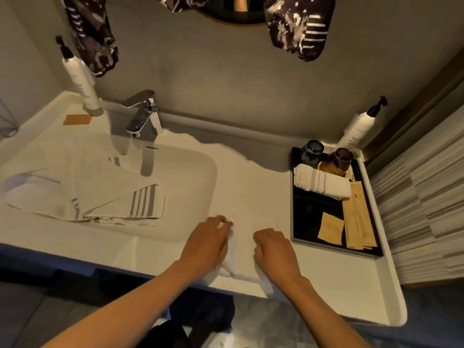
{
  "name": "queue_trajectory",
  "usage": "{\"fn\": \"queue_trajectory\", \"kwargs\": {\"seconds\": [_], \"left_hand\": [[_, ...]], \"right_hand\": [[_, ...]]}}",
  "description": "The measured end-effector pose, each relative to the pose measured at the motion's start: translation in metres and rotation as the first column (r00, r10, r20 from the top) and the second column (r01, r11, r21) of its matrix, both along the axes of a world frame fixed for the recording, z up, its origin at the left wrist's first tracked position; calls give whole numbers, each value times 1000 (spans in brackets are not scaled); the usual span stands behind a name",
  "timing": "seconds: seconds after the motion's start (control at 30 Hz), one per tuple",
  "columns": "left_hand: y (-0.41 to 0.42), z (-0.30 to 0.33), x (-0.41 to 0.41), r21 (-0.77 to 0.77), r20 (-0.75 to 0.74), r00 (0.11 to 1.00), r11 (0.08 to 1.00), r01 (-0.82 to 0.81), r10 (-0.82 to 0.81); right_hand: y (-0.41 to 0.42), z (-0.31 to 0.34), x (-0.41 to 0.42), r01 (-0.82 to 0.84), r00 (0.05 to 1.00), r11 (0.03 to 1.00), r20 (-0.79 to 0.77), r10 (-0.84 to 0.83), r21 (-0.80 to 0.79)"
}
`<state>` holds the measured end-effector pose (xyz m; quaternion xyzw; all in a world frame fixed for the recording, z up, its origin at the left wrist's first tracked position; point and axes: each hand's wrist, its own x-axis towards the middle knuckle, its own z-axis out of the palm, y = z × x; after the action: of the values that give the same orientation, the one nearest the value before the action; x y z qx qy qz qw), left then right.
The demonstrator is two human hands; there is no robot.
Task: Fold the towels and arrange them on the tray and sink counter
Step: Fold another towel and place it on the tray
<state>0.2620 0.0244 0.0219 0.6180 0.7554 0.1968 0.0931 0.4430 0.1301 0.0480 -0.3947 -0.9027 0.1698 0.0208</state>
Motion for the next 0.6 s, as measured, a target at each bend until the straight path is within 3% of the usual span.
{"fn": "queue_trajectory", "kwargs": {"seconds": [0.07, 0.1, 0.23, 0.33, 0.4, 0.47, 0.53, 0.6], "left_hand": [[-8, -13, 1, -29, -110, 939, 945, 325, -326], [-13, -19, -2, -83, -112, 912, 918, 387, -395], [-25, -24, -17, -148, -152, 925, 933, 327, -348], [-17, -4, -4, -55, -187, 931, 950, 309, -314], [-10, 6, 12, 8, -152, 917, 927, 375, -370], [-5, 13, 25, -40, 68, 937, 937, 347, -343], [0, 15, 31, -156, 400, 914, 978, 139, -66], [9, 17, 30, -295, 656, 695, 948, -123, 294]], "right_hand": [[-12, -25, 11, -117, 985, 992, 134, 109, 55], [-17, -34, 17, -133, 981, 989, 151, 121, 68], [-13, -37, 33, -155, 981, 984, 107, 165, -93], [-9, -24, 27, 165, 984, 983, -52, -169, -79], [-11, -12, 21, 452, 872, 871, -109, -476, -191], [-7, -7, 19, 585, 757, 689, -16, -653, -428], [1, -3, 18, 588, 714, 545, 67, -697, -598], [5, 2, 17, 559, 692, 478, 63, -719, -677]]}}
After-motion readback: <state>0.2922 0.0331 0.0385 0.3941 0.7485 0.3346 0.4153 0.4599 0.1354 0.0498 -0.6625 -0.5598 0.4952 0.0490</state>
